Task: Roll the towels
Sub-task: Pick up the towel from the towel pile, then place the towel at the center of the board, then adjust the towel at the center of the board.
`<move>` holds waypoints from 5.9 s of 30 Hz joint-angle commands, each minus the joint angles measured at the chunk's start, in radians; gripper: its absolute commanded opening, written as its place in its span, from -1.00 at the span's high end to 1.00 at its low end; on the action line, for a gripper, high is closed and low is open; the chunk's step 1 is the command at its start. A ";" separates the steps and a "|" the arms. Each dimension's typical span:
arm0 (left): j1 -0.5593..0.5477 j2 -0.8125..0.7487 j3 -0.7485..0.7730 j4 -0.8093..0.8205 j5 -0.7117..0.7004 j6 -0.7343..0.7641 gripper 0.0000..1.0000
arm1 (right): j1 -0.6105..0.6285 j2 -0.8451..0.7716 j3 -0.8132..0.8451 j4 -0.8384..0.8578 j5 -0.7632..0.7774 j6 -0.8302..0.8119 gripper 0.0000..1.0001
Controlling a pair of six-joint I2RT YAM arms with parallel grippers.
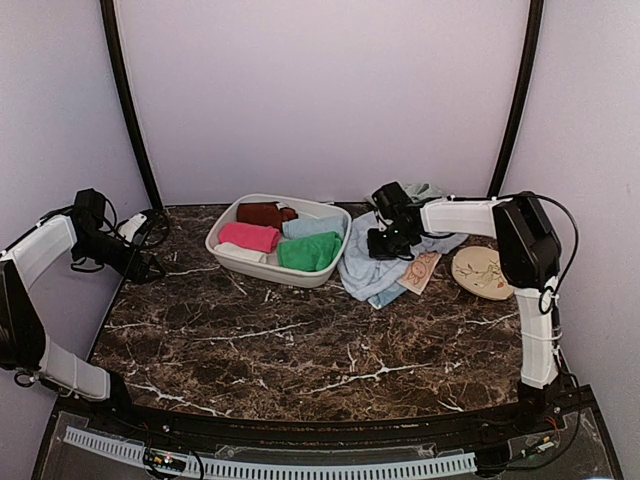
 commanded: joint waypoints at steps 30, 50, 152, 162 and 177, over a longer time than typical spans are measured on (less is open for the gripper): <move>0.008 -0.090 0.040 -0.105 0.245 -0.001 -0.98 | 0.299 -0.614 0.242 -0.035 -0.095 -0.117 1.00; -0.032 -0.112 0.020 -0.117 0.396 0.042 -0.90 | 0.388 -0.801 -0.262 0.083 -0.316 -0.036 1.00; -0.549 -0.019 -0.073 -0.105 -0.317 0.089 0.96 | 0.276 -0.376 -0.553 -0.025 -0.075 0.110 0.16; -0.541 -0.009 0.020 -0.062 -0.392 0.043 1.00 | 0.290 -0.626 -0.503 -0.174 0.006 0.114 1.00; -0.529 -0.017 0.114 -0.125 -0.423 0.059 1.00 | 0.674 -0.884 -0.767 -0.370 -0.104 0.381 0.34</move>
